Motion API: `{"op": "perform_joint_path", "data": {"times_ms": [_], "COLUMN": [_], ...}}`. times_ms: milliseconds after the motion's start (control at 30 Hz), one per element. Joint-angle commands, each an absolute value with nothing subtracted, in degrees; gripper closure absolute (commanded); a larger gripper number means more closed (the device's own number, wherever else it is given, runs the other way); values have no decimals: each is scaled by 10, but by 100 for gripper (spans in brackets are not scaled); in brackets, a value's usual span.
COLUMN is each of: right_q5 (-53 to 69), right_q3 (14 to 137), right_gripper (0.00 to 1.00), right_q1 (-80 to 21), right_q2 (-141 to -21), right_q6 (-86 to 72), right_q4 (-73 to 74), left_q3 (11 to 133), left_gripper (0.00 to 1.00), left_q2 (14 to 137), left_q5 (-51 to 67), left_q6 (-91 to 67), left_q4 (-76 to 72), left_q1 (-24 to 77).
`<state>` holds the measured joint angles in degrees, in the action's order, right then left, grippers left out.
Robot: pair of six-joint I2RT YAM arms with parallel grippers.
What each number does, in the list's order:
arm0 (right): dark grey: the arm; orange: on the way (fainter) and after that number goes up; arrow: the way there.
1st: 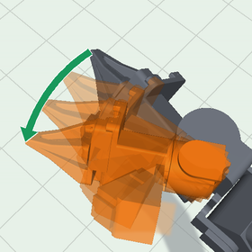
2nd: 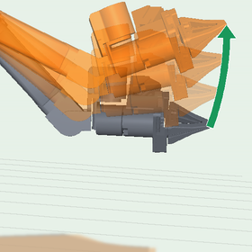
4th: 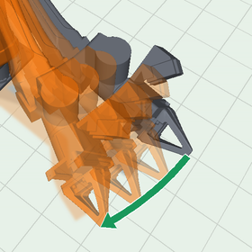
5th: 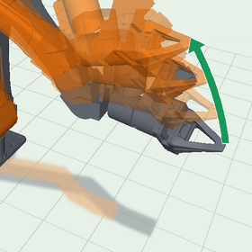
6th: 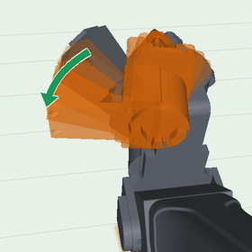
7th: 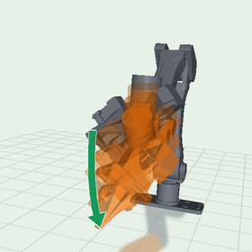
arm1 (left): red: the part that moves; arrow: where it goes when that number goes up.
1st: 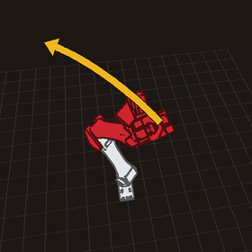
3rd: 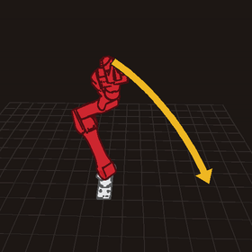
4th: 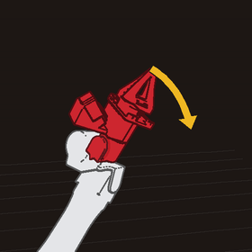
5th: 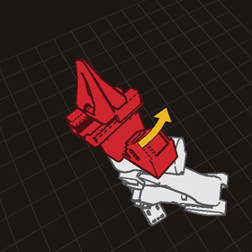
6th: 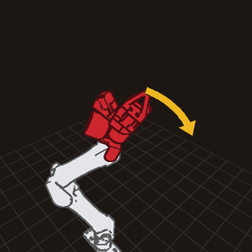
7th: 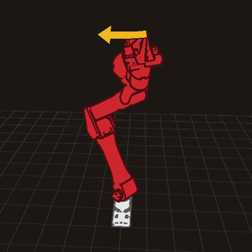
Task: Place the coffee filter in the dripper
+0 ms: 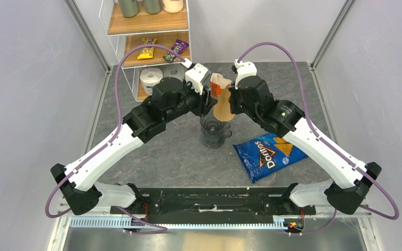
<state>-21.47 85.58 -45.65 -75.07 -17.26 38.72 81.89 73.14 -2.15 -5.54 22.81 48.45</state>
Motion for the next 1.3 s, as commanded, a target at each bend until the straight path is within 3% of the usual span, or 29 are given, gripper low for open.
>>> {"op": "perform_joint_path", "data": {"times_ms": [0,67,133,300,867,1067,1200,1267], "right_q5": [-229,-233,-234,-234,-248,-258,-271,-270], "right_q3": [886,892,898,911,929,921,912,910], "right_gripper": [100,100,100,100,100,100,100,100], "right_q1": [-461,-460,-461,-461,-461,-461,-460,-460], "right_q2": [-761,-767,-772,-783,-795,-792,-789,-789], "right_q6": [-195,-206,-220,-245,-301,-303,-298,-298], "right_q4": [393,393,392,398,419,423,427,427], "left_q3": [815,806,797,806,853,851,850,852], "left_gripper": [46,39,38,38,39,54,79,85], "left_q2": [734,738,741,759,828,830,826,826], "left_q5": [21,8,-33,-100,-149,-161,-168,-166], "left_q6": [-56,-62,-64,-58,-48,-51,-48,-50], "left_q4": [215,204,192,171,176,166,173,179], "left_q1": [483,484,486,487,496,496,496,496]}}
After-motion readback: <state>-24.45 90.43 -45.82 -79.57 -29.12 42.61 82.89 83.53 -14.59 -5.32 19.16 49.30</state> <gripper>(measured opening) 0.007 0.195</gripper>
